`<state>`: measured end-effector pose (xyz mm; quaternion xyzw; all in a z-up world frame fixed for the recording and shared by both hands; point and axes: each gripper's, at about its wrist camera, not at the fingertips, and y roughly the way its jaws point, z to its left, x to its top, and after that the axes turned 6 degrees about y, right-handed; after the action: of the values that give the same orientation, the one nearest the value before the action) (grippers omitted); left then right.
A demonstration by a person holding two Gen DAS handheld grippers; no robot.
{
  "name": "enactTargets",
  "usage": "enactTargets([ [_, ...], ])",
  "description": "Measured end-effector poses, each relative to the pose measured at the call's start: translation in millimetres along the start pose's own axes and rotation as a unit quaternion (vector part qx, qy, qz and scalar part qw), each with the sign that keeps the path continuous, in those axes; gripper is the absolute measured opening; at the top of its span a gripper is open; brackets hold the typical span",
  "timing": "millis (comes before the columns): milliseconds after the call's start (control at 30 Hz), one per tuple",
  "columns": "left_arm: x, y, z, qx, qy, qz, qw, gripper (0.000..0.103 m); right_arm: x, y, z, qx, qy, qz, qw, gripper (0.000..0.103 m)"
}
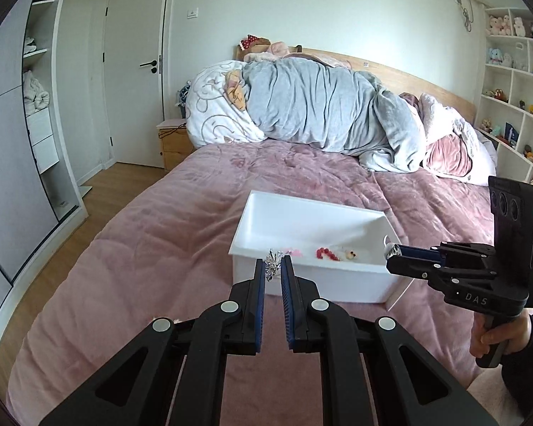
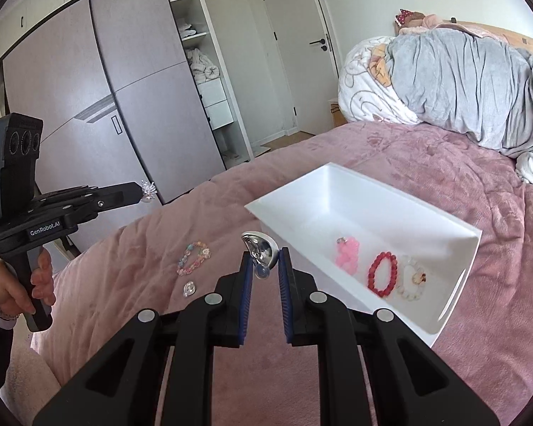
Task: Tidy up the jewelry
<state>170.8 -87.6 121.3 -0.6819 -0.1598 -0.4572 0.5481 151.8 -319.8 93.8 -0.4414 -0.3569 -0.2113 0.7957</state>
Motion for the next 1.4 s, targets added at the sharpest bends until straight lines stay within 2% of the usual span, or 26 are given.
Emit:
enactTargets([
  [267, 59.5, 68.5, -32.9, -0.015, 0.022, 0.026, 0.9993, 0.014, 41.6, -10.6, -27.5, -0.034, -0.012, -0.022, 0.999, 0.015],
  [400, 73.5, 111.6, -42.9, -0.039, 0.001, 0.051, 0.9979, 0.014, 56.8, -6.9, -45.5, -0.052, -0.009, -0.024, 0.998, 0.015],
  [500, 78.0, 144.6, -47.0, -0.044, -0.013, 0.069, 0.9966, 0.014, 64.4, 1.4, -60.2, -0.067, -0.002, -0.017, 0.998, 0.015],
  [633, 66.5, 182.6, -45.8, -0.047, -0.043, 0.089, 0.9939, 0.014, 70.4, 23.9, -83.4, -0.068, 0.027, 0.015, 0.997, 0.015],
  [767, 58.7, 218.9, -45.9, -0.031, -0.052, 0.113, 0.9917, 0.014, 66.8, 51.2, -105.3, -0.075, 0.054, 0.052, 0.994, 0.015],
  [867, 59.1, 237.0, -49.3, -0.01, -0.022, 0.127, 0.9916, 0.014, 61.8, 68.8, -118.1, -0.07, 0.071, 0.073, 0.992, 0.015],
  [1000, 57.6, 248.6, -64.7, 0.034, 0.063, 0.132, 0.9887, 0.015, 54.0, 90.8, -125.1, -0.075, 0.067, 0.104, 0.99, 0.016],
  [1100, 54.0, 252.6, -69.5, 0.039, 0.086, 0.133, 0.9866, 0.016, 48.0, 103.1, -129.3, -0.086, 0.073, 0.122, 0.986, 0.018],
  [1200, 50.9, 251.5, -71.4, 0.042, 0.094, 0.125, 0.9867, 0.036, 43.1, 106.2, -132.0, -0.087, 0.079, 0.126, 0.985, 0.018],
  [1267, 48.7, 246.0, -70.7, 0.043, 0.097, 0.114, 0.9878, 0.04, 43.0, 103.8, -131.9, -0.087, 0.075, 0.124, 0.986, 0.022],
  [1300, 48.6, 242.6, -69.8, 0.043, 0.096, 0.109, 0.9885, 0.043, 43.6, 101.4, -131.3, -0.091, 0.072, 0.121, 0.986, 0.027],
  [1367, 49.5, 232.9, -65.5, 0.055, 0.089, 0.091, 0.9904, 0.058, 46.5, 94.2, -130.8, -0.094, 0.07, 0.111, 0.987, 0.05],
  [1400, 50.9, 226.7, -61.9, 0.06, 0.08, 0.081, 0.9918, 0.063, 48.5, 90.3, -130.7, -0.092, 0.072, 0.106, 0.988, 0.053],
])
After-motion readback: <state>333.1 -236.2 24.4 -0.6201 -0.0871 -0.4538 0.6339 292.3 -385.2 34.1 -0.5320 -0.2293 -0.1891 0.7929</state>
